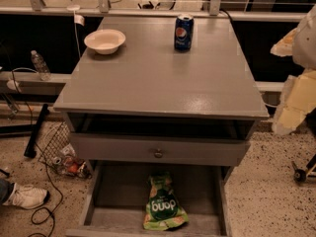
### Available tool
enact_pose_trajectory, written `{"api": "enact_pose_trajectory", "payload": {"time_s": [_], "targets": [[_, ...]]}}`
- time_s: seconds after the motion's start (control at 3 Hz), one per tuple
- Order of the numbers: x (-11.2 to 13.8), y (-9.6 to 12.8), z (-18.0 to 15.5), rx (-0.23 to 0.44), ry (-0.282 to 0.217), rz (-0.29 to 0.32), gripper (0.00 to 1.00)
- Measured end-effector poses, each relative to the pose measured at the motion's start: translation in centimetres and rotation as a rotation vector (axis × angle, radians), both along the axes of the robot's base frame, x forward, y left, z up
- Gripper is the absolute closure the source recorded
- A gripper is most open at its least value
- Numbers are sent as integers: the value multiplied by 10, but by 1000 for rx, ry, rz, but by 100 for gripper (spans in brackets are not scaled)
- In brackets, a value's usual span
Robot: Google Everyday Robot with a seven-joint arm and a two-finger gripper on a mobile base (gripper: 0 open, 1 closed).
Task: Pick green rice chip bag from middle drawer and place on counter
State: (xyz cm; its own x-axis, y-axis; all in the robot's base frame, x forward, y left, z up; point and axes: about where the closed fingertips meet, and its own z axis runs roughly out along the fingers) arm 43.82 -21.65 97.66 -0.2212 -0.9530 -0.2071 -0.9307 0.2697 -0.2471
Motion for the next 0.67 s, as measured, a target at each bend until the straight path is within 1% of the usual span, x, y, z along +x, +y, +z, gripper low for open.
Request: {"api": "enact_pose_trajectory", "payload": {"time_s": [0.33,0.67], "targets": [[0,0,0,0,0,0,0],[1,-22,-15,9,4,-97,0]]}}
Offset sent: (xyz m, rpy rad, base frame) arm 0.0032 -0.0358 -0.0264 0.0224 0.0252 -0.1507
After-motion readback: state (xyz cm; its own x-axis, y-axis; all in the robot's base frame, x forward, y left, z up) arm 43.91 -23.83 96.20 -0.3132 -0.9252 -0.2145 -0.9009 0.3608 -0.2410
